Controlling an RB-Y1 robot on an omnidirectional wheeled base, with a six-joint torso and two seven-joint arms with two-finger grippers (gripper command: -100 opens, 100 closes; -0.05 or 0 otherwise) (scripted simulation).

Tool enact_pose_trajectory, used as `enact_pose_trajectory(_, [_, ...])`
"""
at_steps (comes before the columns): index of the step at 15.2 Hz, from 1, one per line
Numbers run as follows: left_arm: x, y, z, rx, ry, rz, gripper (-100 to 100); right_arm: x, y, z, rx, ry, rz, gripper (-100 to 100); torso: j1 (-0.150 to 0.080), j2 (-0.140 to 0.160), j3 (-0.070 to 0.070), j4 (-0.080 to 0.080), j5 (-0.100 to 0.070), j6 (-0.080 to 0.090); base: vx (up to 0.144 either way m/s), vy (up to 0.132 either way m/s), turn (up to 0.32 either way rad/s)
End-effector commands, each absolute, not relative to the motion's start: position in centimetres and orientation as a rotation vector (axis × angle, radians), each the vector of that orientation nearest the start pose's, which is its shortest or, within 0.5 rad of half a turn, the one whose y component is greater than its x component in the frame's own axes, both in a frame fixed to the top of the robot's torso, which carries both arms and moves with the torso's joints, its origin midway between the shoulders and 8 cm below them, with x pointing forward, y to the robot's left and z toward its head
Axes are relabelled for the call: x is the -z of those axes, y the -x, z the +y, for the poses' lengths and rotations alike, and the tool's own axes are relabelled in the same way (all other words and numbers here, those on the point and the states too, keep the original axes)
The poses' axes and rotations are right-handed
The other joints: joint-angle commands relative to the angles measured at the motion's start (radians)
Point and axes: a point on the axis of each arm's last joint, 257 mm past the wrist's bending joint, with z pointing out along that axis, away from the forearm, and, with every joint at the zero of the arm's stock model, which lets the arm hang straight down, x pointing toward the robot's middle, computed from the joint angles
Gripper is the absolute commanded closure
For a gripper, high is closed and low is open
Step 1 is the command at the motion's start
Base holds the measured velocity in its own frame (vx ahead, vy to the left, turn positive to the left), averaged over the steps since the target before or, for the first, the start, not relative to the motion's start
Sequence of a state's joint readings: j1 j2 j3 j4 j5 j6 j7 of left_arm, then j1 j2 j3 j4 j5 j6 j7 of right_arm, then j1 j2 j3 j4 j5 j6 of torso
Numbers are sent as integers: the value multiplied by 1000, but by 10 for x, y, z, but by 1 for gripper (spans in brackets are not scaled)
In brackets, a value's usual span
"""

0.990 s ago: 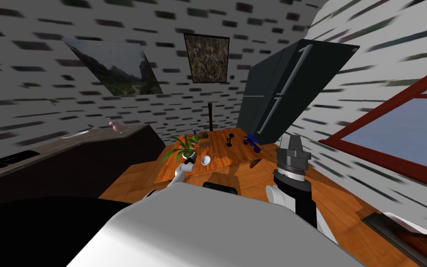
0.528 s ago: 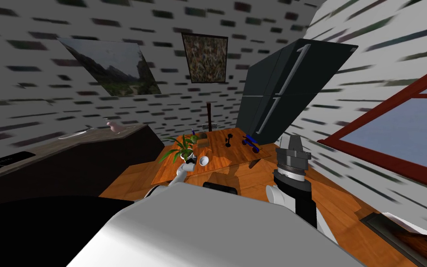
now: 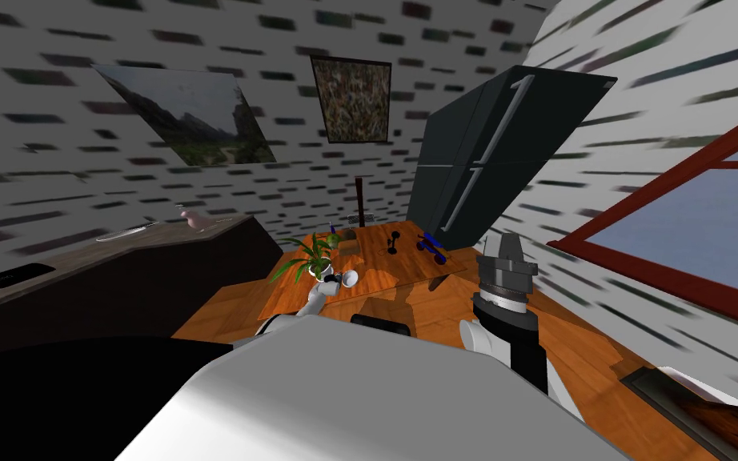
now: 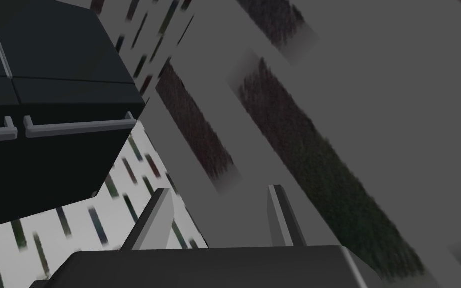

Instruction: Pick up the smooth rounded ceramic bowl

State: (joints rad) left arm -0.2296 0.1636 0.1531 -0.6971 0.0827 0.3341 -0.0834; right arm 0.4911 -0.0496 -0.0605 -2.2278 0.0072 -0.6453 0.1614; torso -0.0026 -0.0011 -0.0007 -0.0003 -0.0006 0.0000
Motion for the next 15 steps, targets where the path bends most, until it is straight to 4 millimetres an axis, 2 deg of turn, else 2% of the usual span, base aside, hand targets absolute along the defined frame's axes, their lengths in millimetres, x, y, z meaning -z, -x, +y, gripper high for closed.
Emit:
enact_pose_trajectory(1, [571, -413, 341, 418, 1906, 1797, -100, -32, -327, -289, -1114, -468, 616, 0, 0, 0, 0, 0, 0, 0, 18, -40, -8])
enact_pose_trajectory(6, [593, -390, 320, 361, 2009, 1860, -100, -32, -327, -289, -1114, -468, 615, 0, -2, -1, -1, 0, 0, 0, 33, -54, -7])
enact_pose_trajectory(10, [600, -382, 312, 338, 2046, 1883, -100, -32, -327, -289, -1114, -468, 615, 0, -1, 0, 0, 0, 0, 0, 20, -40, -4])
enact_pose_trajectory(13, [600, -381, 312, 338, 2046, 1883, -100, -32, -327, -289, -1114, -468, 616, 0, 1, 0, 0, 0, 0, 0, 8, -16, -1])
enact_pose_trajectory(15, [605, -374, 314, 335, 2058, 1870, -100, -32, -327, -289, -1114, -468, 616, 0, 2, 1, 0, 0, 0, 0, 18, 5, -94])
